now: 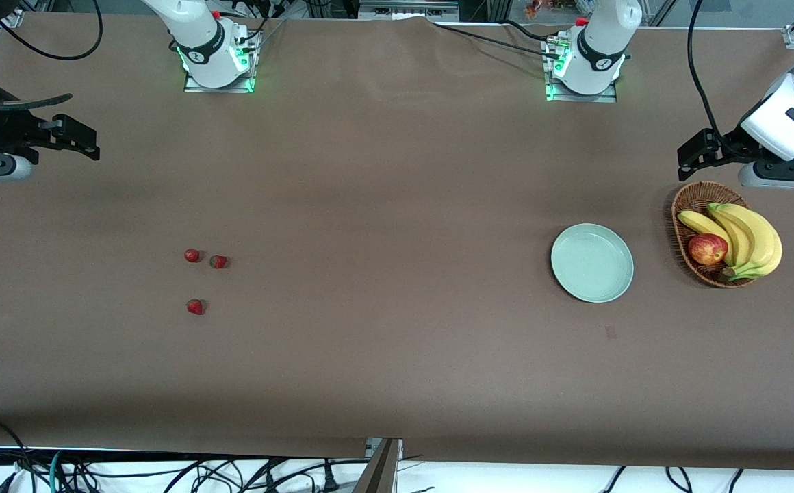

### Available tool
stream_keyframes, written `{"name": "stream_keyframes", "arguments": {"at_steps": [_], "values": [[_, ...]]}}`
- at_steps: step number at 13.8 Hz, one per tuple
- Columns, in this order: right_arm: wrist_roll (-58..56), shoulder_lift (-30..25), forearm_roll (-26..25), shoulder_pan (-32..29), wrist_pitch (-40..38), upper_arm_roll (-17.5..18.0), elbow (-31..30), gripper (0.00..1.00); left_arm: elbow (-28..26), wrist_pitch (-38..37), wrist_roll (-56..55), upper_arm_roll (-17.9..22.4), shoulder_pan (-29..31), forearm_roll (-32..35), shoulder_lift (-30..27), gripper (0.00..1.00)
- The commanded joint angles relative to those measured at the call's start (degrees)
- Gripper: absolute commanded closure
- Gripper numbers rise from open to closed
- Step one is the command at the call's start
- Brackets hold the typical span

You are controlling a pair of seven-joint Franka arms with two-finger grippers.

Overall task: Collect all strawberries into plate
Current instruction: 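Reach the right gripper down and grasp a red strawberry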

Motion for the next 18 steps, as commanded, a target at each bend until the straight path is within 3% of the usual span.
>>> {"name": "stream_keyframes", "arguments": {"at_steps": [1,3,9,18], "values": [[-0.41,0.87,0.98,-0.49,-1.34,0.19,1.79,0.0,0.88,0.0,-0.54,0.5,-0.41,-0.88,0.37,0.0],[-0.51,1.23,0.98,-0.58,-1.16,0.19,1.79,0.0,0.88,0.0,-0.63,0.49,-0.49,-0.88,0.37,0.0],[-0.06,8.95,-0.08,-0.49,1.81,0.27,1.7,0.0,0.88,0.0,-0.37,0.5,-0.41,-0.88,0.37,0.0],[-0.33,30.47,0.01,-0.76,28.96,0.1,1.0,0.0,0.88,0.0,-0.37,0.5,-0.41,-0.88,0.37,0.0]]}}
